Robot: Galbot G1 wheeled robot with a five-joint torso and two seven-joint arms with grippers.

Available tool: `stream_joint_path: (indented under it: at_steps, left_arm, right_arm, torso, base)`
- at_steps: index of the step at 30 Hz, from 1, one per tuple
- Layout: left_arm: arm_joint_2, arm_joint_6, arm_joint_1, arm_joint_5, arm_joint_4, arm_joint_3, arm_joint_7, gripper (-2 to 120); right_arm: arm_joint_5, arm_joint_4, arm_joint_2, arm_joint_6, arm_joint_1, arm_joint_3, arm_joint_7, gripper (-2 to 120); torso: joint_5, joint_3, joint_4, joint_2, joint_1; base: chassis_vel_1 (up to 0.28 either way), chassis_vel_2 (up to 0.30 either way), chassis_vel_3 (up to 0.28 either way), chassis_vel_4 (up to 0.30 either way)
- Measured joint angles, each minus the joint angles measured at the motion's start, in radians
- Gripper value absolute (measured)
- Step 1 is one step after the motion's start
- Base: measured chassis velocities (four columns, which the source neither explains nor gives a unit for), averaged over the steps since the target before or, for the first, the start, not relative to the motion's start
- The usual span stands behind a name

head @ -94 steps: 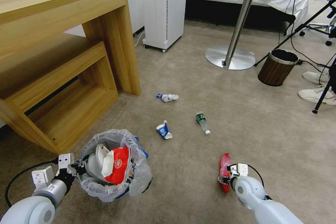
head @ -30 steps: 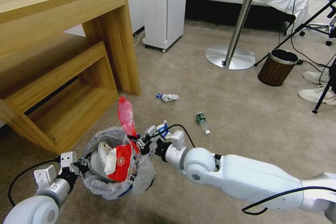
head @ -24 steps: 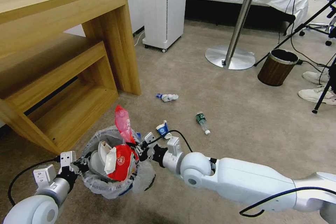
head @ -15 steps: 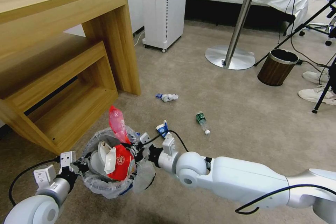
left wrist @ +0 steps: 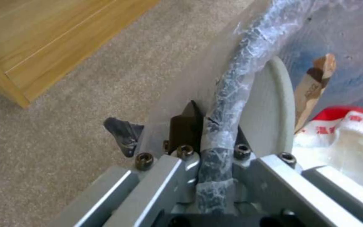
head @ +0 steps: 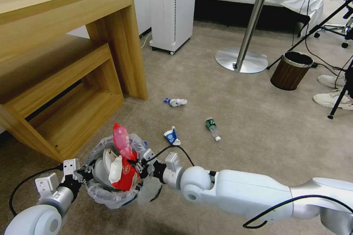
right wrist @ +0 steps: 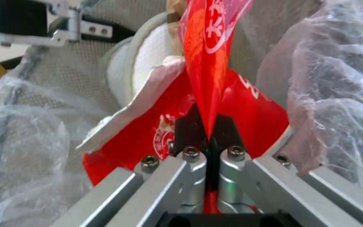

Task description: Pick up the trash bin and place the garbage on the floor into it.

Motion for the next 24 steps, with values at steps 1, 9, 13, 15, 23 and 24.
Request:
stream_joint_path:
  at_steps: [1,9,13,15,23,24]
  left_arm:
    - [0.0,0.0,0.0,0.0,0.0,0.0,0.0,0]
    - [-0.007,-0.003,-0.002,0.003,0.003,0.004,0.004,0]
    - [-0.009,-0.004,-0.002,0.005,0.003,0.003,0.003,0]
    - [-0.009,-0.004,-0.001,0.005,0.002,0.003,0.003,0]
    - [-0.012,-0.004,0.002,0.009,-0.001,0.006,0.003,0]
    - [-0.012,-0.006,0.003,0.01,-0.001,0.006,0.003,0]
  right_arm:
    - [0.0,0.0,0.0,0.0,0.0,0.0,0.0,0]
    - [-0.015,0.029,-0.03,-0.011,-0.002,0.01,-0.005,18]
    - [-0.02,0.042,-0.042,-0.012,0.001,0.017,-0.007,32]
    - [-0.022,0.044,-0.044,-0.012,0.001,0.019,-0.007,37]
    - [-0.033,0.038,-0.03,-0.008,0.0,0.024,0.008,69]
    - [-0.033,0.035,-0.023,-0.008,0.0,0.024,0.012,75]
  torso:
    - [0.0,0.0,0.0,0.0,0.0]
    - [0.0,0.0,0.0,0.0,0.0]
    - [0.0,0.0,0.0,0.0,0.0]
    - [0.0,0.0,-0.0001,0.0,0.0]
    - [0.0,0.0,-0.0001,0.0,0.0]
    - [0.0,0.0,0.0,0.0,0.0]
  base:
    - [0.0,0.0,0.0,0.0]
    - [0.0,0.0,0.0,0.0]
    - [0.0,0.0,0.0,0.0]
    - [0.0,0.0,0.0,0.0]
    - [0.0,0.0,0.0,0.0]
    - [0.0,0.0,0.0,0.0]
